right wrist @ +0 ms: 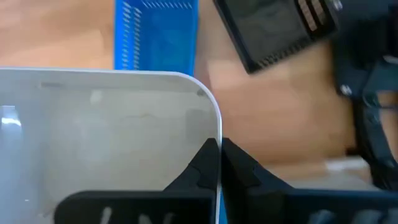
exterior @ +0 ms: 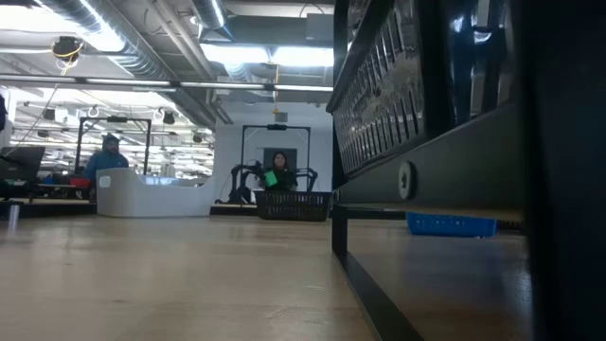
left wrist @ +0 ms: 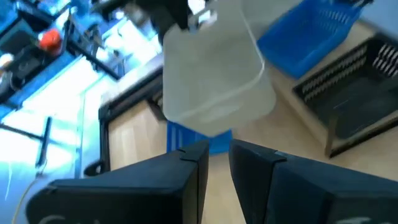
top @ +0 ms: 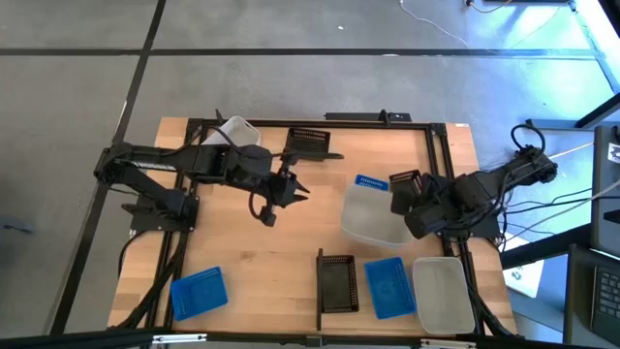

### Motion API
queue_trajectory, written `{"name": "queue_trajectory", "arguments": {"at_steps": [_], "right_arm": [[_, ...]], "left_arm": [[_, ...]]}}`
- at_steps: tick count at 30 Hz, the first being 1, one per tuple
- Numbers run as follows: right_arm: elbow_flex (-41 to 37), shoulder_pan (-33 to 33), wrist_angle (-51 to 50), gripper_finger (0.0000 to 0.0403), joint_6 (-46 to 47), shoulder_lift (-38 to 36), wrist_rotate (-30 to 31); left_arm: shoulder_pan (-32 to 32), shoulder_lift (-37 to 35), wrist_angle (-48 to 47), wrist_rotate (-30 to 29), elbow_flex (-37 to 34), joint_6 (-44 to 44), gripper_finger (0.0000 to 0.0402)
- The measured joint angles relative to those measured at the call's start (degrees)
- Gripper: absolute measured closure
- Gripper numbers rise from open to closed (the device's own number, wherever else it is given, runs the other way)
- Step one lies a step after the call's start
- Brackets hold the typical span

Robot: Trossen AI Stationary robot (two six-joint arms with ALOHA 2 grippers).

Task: Stack baskets on shelf by color
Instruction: Stack the bottom gray bin on top of the gray bin on the shelf

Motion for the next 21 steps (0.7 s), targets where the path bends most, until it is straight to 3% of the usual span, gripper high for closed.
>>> {"name": "queue_trajectory", "arguments": {"at_steps": [14,21], "right_arm": [[0.0,-4.46,-0.04,0.0403,-10.13,-0.04,15.38],[0.0,-6.76,-0.04,0.0403,-14.43,-0.04,24.1]], "left_arm": [[0.12,-0.17,5.29,-6.35,0.06,0.36,0.0345],[0.13,0.39,5.7,-6.15,0.08,8.82,0.0345]]}}
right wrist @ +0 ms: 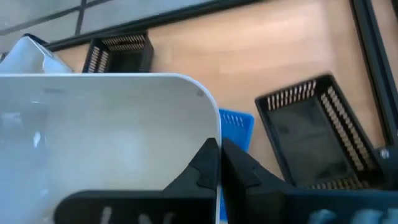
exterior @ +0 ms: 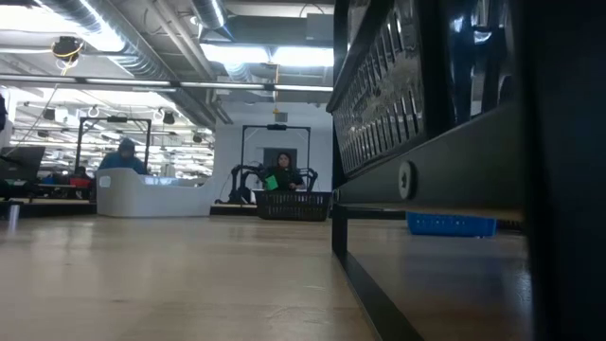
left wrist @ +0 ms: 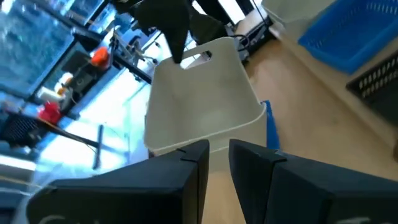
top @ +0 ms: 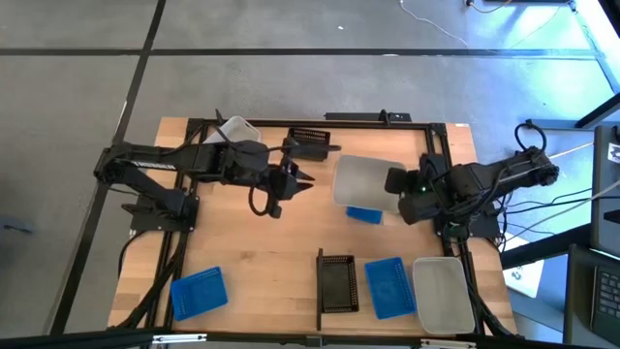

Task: Stack baskets on shelf by color
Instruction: Stack the bottom gray bin on top of the gray bin on the shelf

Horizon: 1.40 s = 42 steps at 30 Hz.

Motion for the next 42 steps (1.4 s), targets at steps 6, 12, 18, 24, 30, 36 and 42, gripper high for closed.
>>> {"name": "queue_trajectory", "arguments": {"at_steps": [6,12,18,24,30,36,42], "right_arm": [[0.0,-1.65,0.0,0.0403,-4.29,0.0,0.22],[0.02,-1.97,0.57,0.0403,-7.85,-0.04,0.2],[0.02,-1.97,0.92,0.0403,-9.97,0.02,0.44],[0.02,-1.97,1.1,0.0403,-11.79,0.67,9.99],[0.02,-2.06,1.14,0.0403,-12.66,1.78,15.01],[0.02,-2.06,2.2,0.0402,-15.4,1.95,15.01],[0.02,-2.06,2.6,0.0402,-18.17,1.97,14.58]], "left_arm": [[0.03,1.79,0.42,1.16,0.15,13.22,0.0345],[-0.24,4.31,2.23,-0.98,-0.12,14.13,0.0345],[-0.74,5.92,5.77,-5.13,0.05,9.42,0.0345],[-2.05,6.76,6.93,-4.85,0.07,7.61,0.0345],[-2.11,8.37,6.57,-4.28,0.05,7.9,0.0345],[-2.16,10.65,7.6,-5.84,-0.09,14.56,0.0345],[-2.11,11.72,6.93,-7.79,-0.01,26.84,0.0345]]}}
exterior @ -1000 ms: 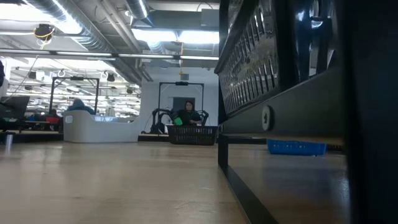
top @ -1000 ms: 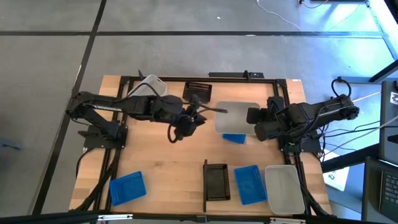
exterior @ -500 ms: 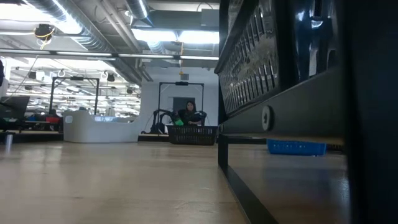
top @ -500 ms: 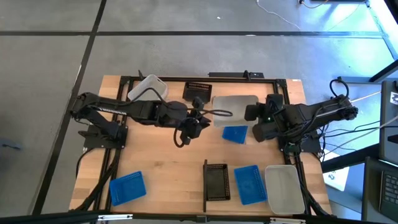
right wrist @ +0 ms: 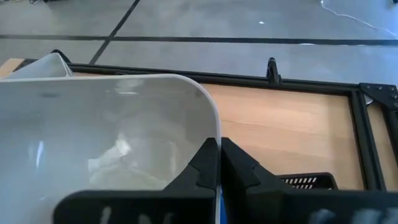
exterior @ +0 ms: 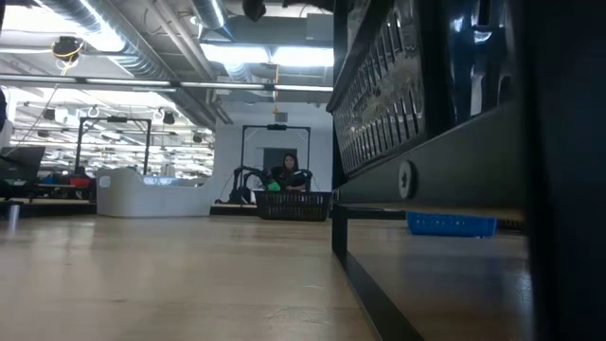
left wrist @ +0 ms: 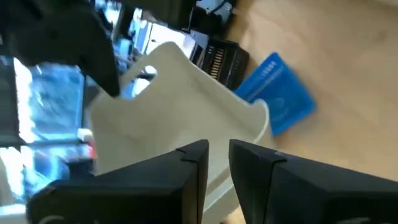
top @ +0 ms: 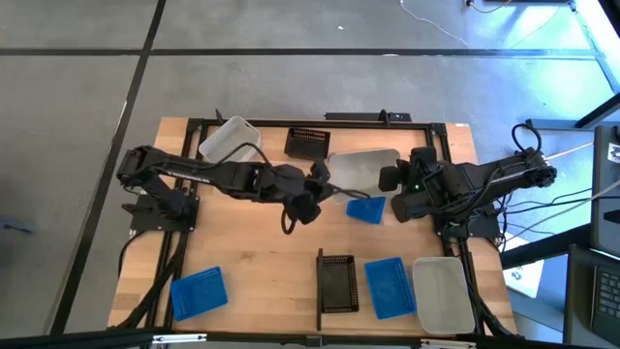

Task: Stack baskets on shelf by color
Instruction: Stack the bottom gray bin on top of the gray bin on the shelf

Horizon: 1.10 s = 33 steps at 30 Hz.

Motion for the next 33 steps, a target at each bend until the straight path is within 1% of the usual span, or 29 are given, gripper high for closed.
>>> {"name": "queue_trajectory", "arguments": {"at_steps": [5,8,17,23,25,33], "right_arm": [[0.0,-0.01,-0.03,0.0402,-1.09,0.0,-0.09],[0.0,-0.02,0.27,0.0402,-2.49,0.0,-0.48],[0.0,-0.02,0.98,0.0402,-3.34,0.0,-0.54],[0.0,-0.02,0.95,0.0402,-3.9,0.0,-0.67],[0.02,-0.02,0.98,0.0402,-4.33,0.0,-0.96],[0.0,-0.17,0.7,0.0402,-7.71,0.22,-1.48]], "left_arm": [[-0.02,0.2,-0.71,-2.58,0.01,10.81,0.0345],[0.01,0.12,-0.85,-3.34,0.01,13.59,0.0345],[0.5,0.12,-1.12,-3.32,0.01,14.26,0.0345],[1.14,0.73,-5.31,-2.53,-0.01,14.35,0.0345],[1.35,0.71,-5.37,-2.59,-0.03,14.49,0.0345],[1.07,0.64,-4.76,-2.62,-0.03,21.16,0.0345]]}}
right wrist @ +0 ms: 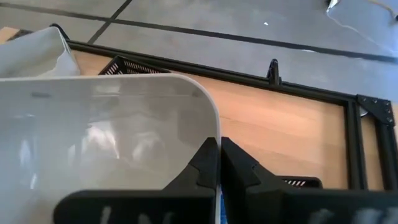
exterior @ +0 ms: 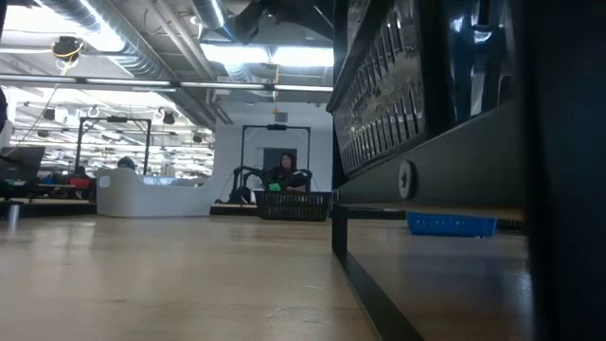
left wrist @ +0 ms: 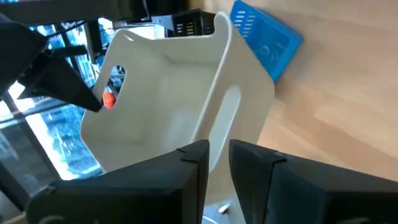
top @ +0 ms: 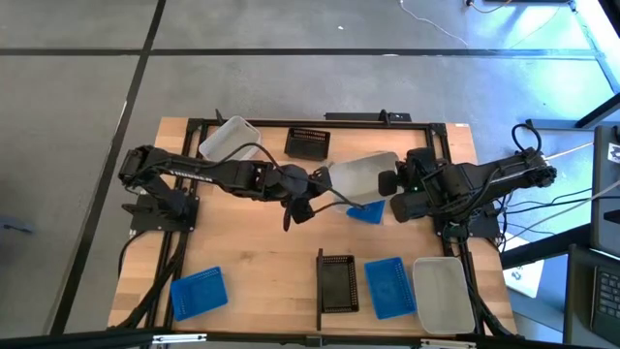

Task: Stack baskets on shelf by color
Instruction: Stack the bottom gray bin on top of the gray bin on the shelf

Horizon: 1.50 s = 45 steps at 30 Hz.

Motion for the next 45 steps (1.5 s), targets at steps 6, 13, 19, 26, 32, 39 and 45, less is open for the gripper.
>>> {"name": "queue_trajectory", "arguments": {"at_steps": [6,13,19,26,32,39,45], "right_arm": [[0.0,-2.32,-0.11,0.0402,-5.78,2.51,0.35],[0.0,-3.87,0.02,0.0402,-6.16,6.19,1.97],[0.02,-3.85,0.33,0.0402,-6.16,6.86,2.77],[0.04,-3.83,0.36,0.0402,-6.16,6.84,3.61],[0.04,-3.81,0.56,0.0402,-6.16,6.84,3.58],[0.04,-3.81,0.93,0.0402,-6.16,6.84,3.56],[0.04,-3.81,1.28,0.0402,-6.21,6.82,3.44]], "left_arm": [[-0.43,0.0,0.0,0.14,0.0,4.85,0.0345],[-0.37,0.02,-0.03,0.05,0.0,4.71,0.0345],[-0.3,1.96,-0.85,0.0,0.07,4.62,0.0345],[0.68,4.27,-0.94,0.01,0.05,4.01,0.0345],[1.76,4.7,-0.98,0.09,0.02,4.03,0.0345],[3.1,4.7,-1.27,0.71,0.02,3.57,0.0345],[3.61,5.94,-2.64,1.59,-0.02,3.61,0.0345]]}}
